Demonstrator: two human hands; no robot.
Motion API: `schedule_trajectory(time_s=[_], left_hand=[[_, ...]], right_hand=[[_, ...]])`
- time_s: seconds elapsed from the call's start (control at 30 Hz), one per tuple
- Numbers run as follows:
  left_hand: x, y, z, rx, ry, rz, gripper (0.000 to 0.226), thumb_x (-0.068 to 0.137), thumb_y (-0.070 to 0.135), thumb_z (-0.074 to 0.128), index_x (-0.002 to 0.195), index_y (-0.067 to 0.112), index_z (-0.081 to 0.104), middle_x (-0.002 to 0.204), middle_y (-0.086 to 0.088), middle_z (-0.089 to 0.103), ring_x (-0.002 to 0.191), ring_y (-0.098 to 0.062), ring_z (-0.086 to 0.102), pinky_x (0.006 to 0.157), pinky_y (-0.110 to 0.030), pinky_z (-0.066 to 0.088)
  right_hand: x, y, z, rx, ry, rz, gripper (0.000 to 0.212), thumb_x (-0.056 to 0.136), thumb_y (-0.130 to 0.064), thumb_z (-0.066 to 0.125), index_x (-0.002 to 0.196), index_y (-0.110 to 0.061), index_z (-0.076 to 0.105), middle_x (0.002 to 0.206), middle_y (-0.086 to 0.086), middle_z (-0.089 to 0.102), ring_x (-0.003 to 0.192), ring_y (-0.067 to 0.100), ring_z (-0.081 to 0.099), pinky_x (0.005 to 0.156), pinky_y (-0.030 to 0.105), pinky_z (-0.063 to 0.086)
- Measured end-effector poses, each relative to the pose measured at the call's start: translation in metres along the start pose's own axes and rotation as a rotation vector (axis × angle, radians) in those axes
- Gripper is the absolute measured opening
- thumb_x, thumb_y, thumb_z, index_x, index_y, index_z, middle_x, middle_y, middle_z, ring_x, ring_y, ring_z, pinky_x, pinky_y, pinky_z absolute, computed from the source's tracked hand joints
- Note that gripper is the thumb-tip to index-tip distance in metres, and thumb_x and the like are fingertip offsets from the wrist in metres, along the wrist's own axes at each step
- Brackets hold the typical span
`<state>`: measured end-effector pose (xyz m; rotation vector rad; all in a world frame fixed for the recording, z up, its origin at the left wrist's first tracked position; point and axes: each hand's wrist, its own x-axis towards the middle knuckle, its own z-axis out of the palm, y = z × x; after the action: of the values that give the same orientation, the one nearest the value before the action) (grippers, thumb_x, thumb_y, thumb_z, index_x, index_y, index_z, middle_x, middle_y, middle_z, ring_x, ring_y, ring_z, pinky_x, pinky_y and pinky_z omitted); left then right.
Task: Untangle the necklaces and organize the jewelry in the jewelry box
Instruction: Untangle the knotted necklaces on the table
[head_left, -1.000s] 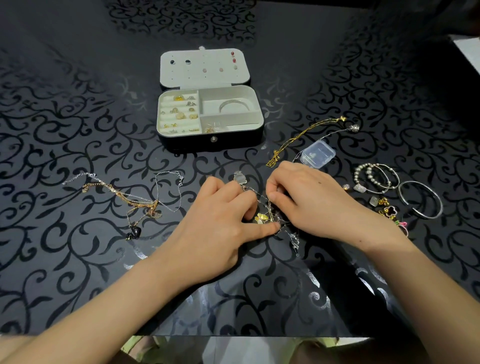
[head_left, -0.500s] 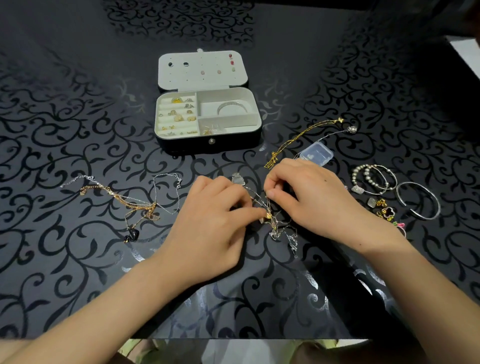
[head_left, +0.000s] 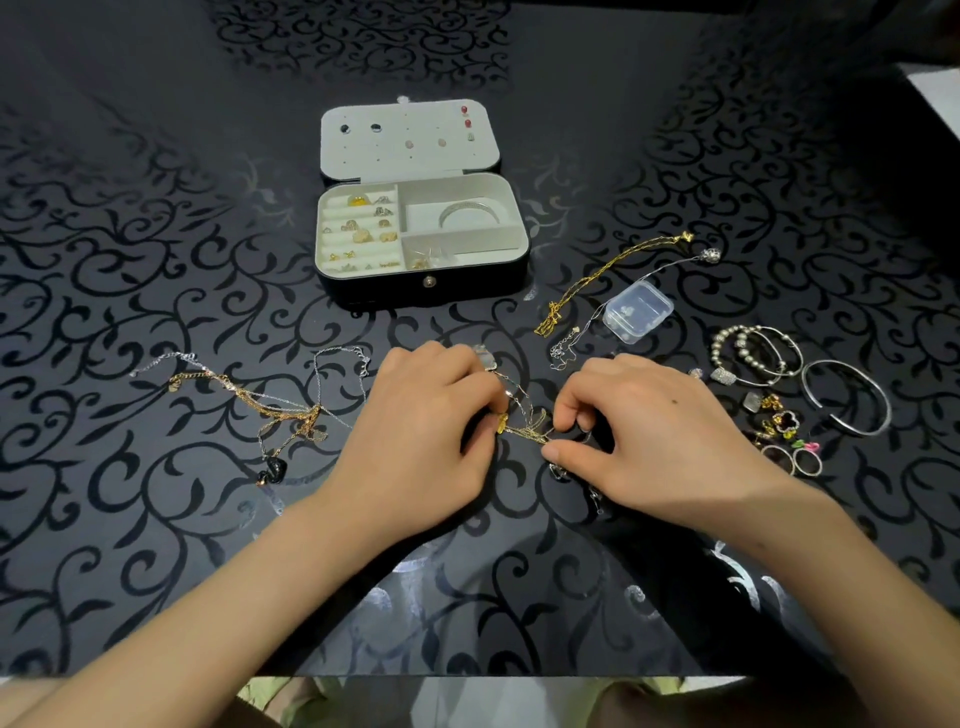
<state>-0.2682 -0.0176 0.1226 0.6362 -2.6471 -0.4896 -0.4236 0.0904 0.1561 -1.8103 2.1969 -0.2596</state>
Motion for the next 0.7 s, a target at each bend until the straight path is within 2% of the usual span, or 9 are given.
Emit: schedule_trajectory(time_s=[0.27,0.4,0.5,0.6,0.7], left_hand=[[-0.001,-0.002,-0.002,0.026,0.010,0.029,0.008,0.075,0.017,0.059,0.079,0.017,0.065,0.078,0.004,0.055,0.073,-0.020,0.049,0.065,-0.032,0.032],[-0.003,0.002,-0.006,0.009,0.043,0.036,0.010,0.074,0.015,0.062,0.081,0.017,0.068,0.081,0.003,0.056,0.074,-0.020,0.048,0.067,-0.032,0.030],[-0.005,0.004,-0.008,0.036,0.049,0.116,0.020,0.071,0.010,0.061,0.083,0.022,0.072,0.078,0.000,0.054,0.072,-0.020,0.044,0.066,-0.029,0.023],[-0.009,0.007,-0.009,0.104,0.009,0.210,0.033,0.072,0.009,0.052,0.091,0.025,0.074,0.075,-0.002,0.051,0.071,-0.021,0.040,0.066,-0.030,0.018],[-0.011,0.006,-0.009,0.167,-0.034,0.243,0.039,0.074,0.011,0.048,0.098,0.027,0.074,0.076,-0.002,0.050,0.072,-0.021,0.038,0.066,-0.030,0.017]], right_hand=[[0.000,0.001,0.000,0.010,0.002,-0.009,0.021,0.080,-0.052,0.058,0.084,-0.034,0.048,0.080,-0.016,0.047,0.083,0.006,0.041,0.069,0.022,0.025],[0.001,-0.001,-0.001,0.066,0.068,-0.024,0.010,0.083,-0.039,0.060,0.081,-0.030,0.055,0.080,-0.013,0.053,0.084,0.009,0.046,0.069,0.018,0.032],[0.006,-0.004,0.000,0.106,0.117,-0.066,0.009,0.083,-0.034,0.056,0.082,-0.027,0.061,0.077,-0.012,0.055,0.081,0.013,0.049,0.068,0.026,0.036],[0.010,-0.007,0.004,0.086,0.106,-0.099,0.016,0.079,-0.034,0.054,0.085,-0.026,0.065,0.076,-0.011,0.054,0.077,0.013,0.047,0.066,0.027,0.034],[0.013,-0.006,0.006,0.069,0.091,-0.089,0.008,0.083,-0.028,0.061,0.088,-0.025,0.066,0.078,-0.012,0.053,0.078,0.011,0.044,0.068,0.026,0.032]])
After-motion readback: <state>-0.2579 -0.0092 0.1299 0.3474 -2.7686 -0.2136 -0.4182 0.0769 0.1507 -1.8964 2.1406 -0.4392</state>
